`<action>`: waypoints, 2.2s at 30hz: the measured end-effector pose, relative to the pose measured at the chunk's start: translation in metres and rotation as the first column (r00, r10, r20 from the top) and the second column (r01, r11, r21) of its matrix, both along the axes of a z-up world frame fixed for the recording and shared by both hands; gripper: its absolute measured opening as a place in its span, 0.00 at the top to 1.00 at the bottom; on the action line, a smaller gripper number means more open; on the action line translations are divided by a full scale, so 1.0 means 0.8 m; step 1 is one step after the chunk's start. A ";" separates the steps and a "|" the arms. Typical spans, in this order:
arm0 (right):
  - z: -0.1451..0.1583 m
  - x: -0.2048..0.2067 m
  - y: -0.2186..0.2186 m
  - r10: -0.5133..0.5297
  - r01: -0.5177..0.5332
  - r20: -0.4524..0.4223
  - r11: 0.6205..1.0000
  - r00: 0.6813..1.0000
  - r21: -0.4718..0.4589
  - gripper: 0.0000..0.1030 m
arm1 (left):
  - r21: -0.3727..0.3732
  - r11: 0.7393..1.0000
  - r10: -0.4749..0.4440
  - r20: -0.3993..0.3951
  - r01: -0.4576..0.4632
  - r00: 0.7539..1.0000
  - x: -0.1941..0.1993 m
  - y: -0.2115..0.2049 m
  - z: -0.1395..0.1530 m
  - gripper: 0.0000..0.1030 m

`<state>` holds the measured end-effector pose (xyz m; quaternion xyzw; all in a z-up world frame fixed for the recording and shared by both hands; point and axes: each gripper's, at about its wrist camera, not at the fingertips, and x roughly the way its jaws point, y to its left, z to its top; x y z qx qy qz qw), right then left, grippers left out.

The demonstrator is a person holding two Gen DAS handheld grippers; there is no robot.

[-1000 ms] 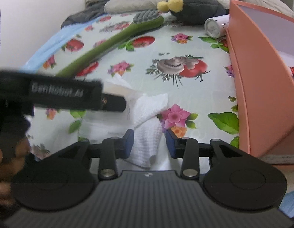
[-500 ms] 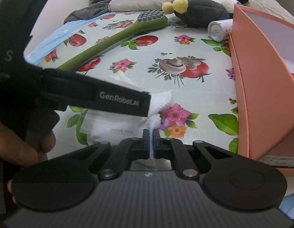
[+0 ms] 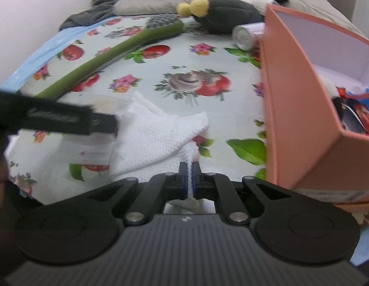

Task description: Organize soft objects

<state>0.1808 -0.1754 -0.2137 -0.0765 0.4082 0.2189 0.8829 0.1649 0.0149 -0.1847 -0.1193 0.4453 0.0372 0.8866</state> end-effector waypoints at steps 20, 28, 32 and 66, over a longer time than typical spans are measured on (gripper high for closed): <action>0.027 0.017 0.021 0.111 -0.107 -0.021 0.985 0.994 0.132 0.34 | -0.049 0.996 0.071 0.005 -0.071 0.997 -0.023 0.052 0.013 0.43; -0.003 0.031 0.055 0.142 -0.142 -0.036 0.990 0.989 0.001 0.19 | -0.053 0.994 0.094 -0.001 -0.094 0.996 -0.029 0.067 0.010 0.43; -0.016 0.031 0.059 0.166 -0.167 -0.028 0.985 0.986 -0.036 0.17 | -0.059 0.993 0.099 -0.001 -0.099 0.995 -0.031 0.069 0.009 0.43; 0.163 -0.059 0.005 0.051 -0.067 0.131 0.990 0.990 0.121 0.86 | -0.052 0.998 0.034 0.202 -0.024 0.979 -0.115 0.011 0.178 0.43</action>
